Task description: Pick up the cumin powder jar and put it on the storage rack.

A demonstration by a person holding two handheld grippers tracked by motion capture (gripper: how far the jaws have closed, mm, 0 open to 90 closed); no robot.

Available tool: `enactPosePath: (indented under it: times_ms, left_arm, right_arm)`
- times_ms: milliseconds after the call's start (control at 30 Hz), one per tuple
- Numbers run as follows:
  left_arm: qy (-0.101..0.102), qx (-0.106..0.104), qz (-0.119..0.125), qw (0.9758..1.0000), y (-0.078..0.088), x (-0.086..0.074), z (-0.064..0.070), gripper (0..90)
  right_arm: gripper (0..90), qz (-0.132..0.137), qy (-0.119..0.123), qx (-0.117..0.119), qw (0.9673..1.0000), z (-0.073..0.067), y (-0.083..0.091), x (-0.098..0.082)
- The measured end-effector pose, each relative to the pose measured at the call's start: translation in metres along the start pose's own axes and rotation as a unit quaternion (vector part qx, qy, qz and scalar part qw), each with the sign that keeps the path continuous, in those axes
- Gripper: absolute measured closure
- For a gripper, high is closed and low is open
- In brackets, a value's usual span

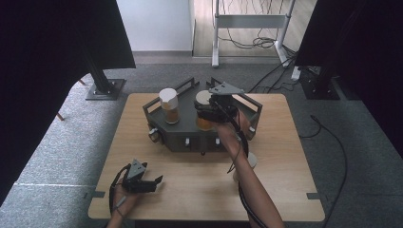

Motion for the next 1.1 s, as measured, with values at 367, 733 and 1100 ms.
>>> enactPosePath:
  times_ms: [367, 733, 1100]
  left_arm:
    - [-0.001, 0.0, -0.001, 1.0, 0.0, 0.0, 0.0, 13.5]
    - [-0.004, -0.001, -0.001, 1.0, 0.0, 0.0, -0.001, 13.5]
    - [-0.005, -0.001, -0.002, 1.0, -0.001, 0.001, -0.001, 13.5]
  right_arm:
    - [32.7, -0.002, -0.004, -0.018, 0.9998, 0.008, -0.028, 0.003]
    - [32.7, -0.02, 0.001, -0.034, 0.9992, 0.007, -0.053, -0.001]
    - [32.2, -0.017, 0.006, -0.031, 0.9993, 0.007, -0.061, -0.01]
Point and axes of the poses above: each handheld gripper's, and its own axes: y roughly backward along the jaws, x roughly out of its top, z roughly to its right, the point moved 4 cm from there along -y, roughly forward along the jaws, and after that the axes turned 15 degrees about -y, right-handed, at the moved point
